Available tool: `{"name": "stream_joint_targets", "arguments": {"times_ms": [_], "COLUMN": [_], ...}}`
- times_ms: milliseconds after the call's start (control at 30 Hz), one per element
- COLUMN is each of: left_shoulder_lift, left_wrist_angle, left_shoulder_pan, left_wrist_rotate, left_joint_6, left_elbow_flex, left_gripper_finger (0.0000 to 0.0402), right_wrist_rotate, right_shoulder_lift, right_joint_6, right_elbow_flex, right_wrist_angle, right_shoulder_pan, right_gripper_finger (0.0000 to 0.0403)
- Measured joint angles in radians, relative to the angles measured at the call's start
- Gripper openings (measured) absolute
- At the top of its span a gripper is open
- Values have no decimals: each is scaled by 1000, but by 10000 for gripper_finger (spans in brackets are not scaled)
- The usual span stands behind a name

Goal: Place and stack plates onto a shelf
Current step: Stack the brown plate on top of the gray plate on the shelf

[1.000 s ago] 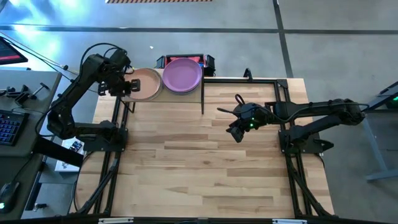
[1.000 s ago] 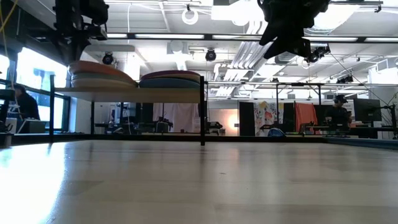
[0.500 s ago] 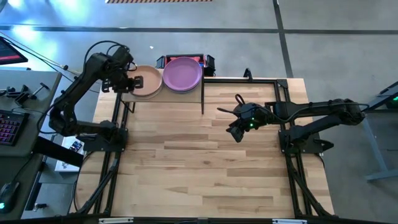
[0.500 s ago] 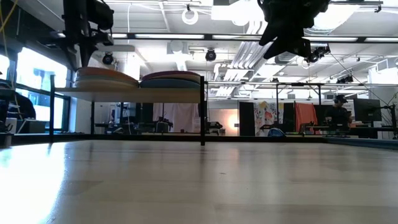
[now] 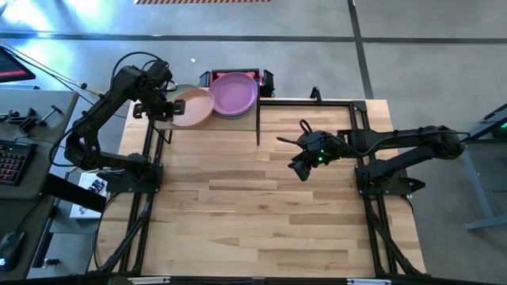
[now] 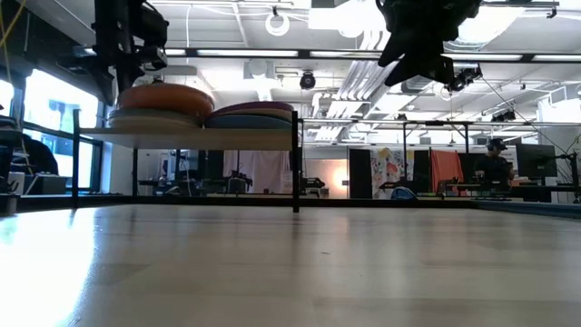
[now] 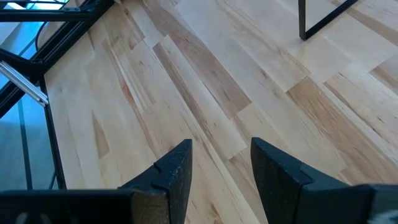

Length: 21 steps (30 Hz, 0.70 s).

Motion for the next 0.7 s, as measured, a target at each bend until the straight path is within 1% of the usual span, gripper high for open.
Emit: {"name": "stream_joint_targets", "arguments": {"times_ms": [167, 433, 700], "left_shoulder_lift": [0, -1, -1], "left_wrist_angle": [-21, -12, 41], "left_shoulder_pan": [8, 28, 29], "left_wrist_rotate": [-20, -136, -130], "left_joint_6": [0, -1, 15], "left_elbow_flex": [0, 0, 0], "left_gripper_finger": [100, 99, 99], "right_wrist_rotate": [1, 1, 1], "right_shoulder_lift": [0, 0, 0], "right_joint_6": [0, 16, 16], "right_elbow_flex": [0, 0, 0], "right_wrist_angle": [0, 0, 0], "right_shoulder_pan": [0, 0, 0], "right_gripper_finger": [145, 145, 145]}}
